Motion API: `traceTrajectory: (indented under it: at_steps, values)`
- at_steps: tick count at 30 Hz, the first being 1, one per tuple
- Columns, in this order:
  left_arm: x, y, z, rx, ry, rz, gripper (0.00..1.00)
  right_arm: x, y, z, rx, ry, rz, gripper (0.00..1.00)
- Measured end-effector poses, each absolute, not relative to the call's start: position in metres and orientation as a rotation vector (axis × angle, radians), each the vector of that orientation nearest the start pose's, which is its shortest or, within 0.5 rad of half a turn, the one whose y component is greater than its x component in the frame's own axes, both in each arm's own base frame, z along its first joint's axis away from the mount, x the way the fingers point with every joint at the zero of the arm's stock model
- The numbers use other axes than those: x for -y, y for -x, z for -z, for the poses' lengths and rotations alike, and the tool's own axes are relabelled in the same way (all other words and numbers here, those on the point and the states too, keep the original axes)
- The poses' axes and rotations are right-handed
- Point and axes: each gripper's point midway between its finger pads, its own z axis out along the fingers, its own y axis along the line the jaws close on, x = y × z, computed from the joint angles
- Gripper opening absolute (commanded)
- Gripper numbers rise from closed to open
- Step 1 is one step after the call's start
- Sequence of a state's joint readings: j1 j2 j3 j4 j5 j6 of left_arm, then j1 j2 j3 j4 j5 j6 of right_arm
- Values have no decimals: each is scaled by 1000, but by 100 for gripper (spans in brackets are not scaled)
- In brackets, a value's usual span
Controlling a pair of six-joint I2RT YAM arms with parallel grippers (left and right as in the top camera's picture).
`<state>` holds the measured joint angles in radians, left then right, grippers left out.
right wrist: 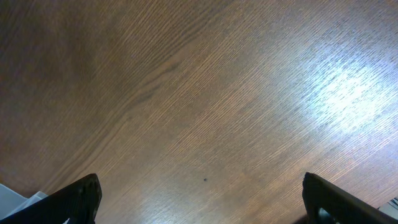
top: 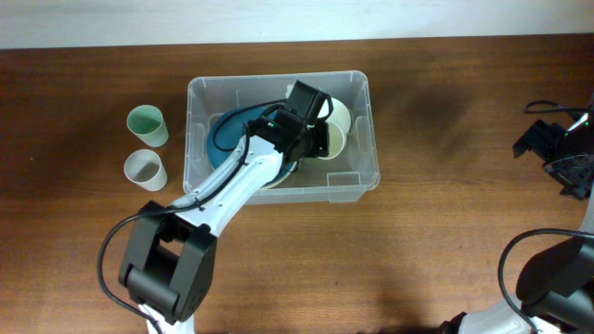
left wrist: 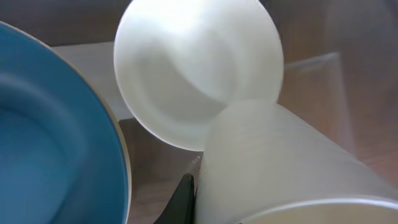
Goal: Pack container
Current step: 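Carry the cream cup into the container's front right and release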
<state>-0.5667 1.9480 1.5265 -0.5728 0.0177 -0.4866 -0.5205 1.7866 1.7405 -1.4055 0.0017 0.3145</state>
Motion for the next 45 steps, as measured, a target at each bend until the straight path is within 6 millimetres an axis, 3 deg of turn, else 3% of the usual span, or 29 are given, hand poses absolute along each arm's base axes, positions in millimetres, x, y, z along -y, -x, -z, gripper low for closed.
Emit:
traceTrajectory:
  at_steps: [16, 19, 30, 36, 42, 45]
  values:
    - [256, -396, -92, -2746, -118, 322, 1, 176, -306, -176, -2763, -1226, 21, 99]
    - [251, -393, -85, -2774, -116, 287, 7, 176, -306, -176, -2763, -1225, 22, 99]
    - [246, -404, -84, -2727, -142, 220, 9, 176, -306, -176, -2763, -1226, 21, 99]
    - [249, -409, -87, -2697, -163, 230, 39, 176, -306, -176, -2764, -1226, 21, 99]
    - [253, -416, -92, -2663, -196, 236, 55, 176, -306, -176, -2763, -1226, 22, 99]
    - [256, -421, -106, -2648, -198, 244, 58, 176, -306, -176, -2764, -1226, 22, 99]
